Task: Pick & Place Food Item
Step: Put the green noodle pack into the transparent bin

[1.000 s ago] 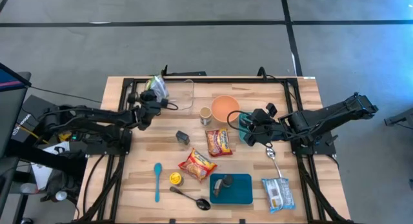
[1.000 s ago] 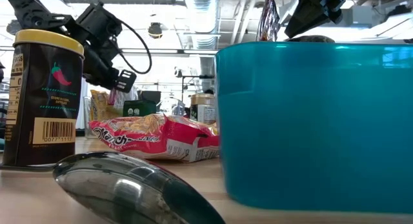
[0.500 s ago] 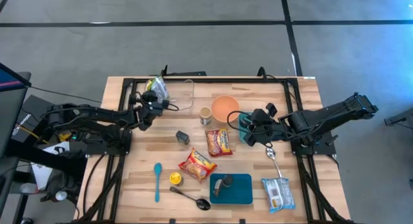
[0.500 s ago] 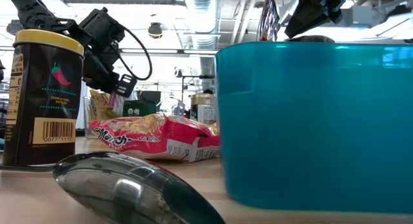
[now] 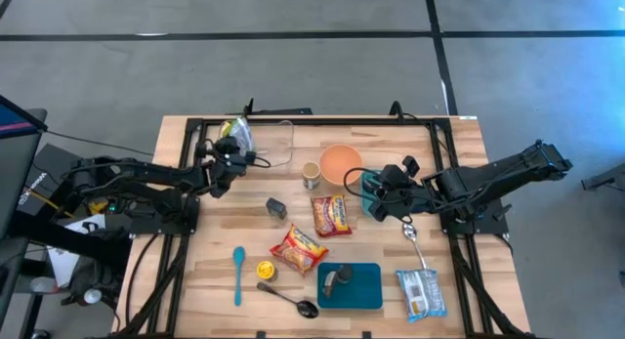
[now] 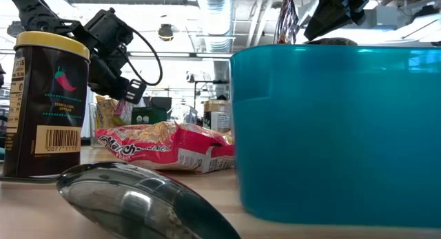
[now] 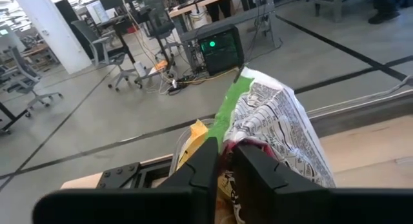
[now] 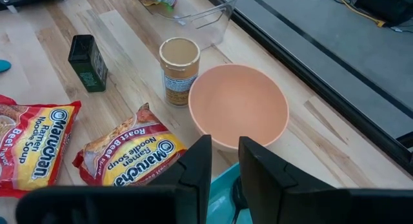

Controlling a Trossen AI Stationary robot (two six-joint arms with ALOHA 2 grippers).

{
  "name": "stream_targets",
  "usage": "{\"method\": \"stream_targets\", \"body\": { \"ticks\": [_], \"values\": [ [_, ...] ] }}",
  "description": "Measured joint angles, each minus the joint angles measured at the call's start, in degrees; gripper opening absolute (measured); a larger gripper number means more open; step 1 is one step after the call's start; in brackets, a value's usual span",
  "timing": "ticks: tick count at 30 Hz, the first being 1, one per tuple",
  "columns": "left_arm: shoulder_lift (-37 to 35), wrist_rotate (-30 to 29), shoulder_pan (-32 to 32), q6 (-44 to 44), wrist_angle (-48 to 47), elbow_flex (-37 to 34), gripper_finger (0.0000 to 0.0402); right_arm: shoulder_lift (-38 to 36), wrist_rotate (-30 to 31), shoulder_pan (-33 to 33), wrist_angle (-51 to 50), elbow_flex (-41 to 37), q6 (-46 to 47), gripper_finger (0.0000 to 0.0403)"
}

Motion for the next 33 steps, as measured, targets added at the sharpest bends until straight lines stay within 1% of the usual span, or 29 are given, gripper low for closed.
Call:
{"method": "stream_targets", "body": {
  "ticks": [7,13,16,19,22,28,33],
  "values": [
    [-0.65,0.83,0.0,0.14,0.0,0.0,0.0069,0.0,0.0,0.0,0.0,0.0,0.01,0.0072],
    [-4.5,1.09,-0.46,0.52,0.0,0.0,0.0082,0.0,0.0,0.0,0.0,0.0,0.02,0.0072],
    [-7.04,1.52,-0.59,0.57,-0.28,0.01,0.0083,0.0,0.0,0.0,0.0,0.0,0.02,0.0072],
    [-9.0,3.83,-0.58,0.69,-2.07,0.02,0.0083,0.0,0.0,0.0,0.0,0.0,0.02,0.0072],
    [-10.38,4.72,-0.24,0.74,-3.52,0.02,0.0083,0.0,0.0,0.0,0.0,0.0,0.02,0.0072],
    [-11.41,5.25,1.16,5.59,-4.87,0.02,0.0083,0.0,0.0,0.0,0.02,0.0,0.02,0.0072],
    [-11.39,10.82,2.97,6.73,-4.92,0.02,0.0083,0.0,0.0,0.0,0.01,0.0,0.02,0.0072]
  ]
}}
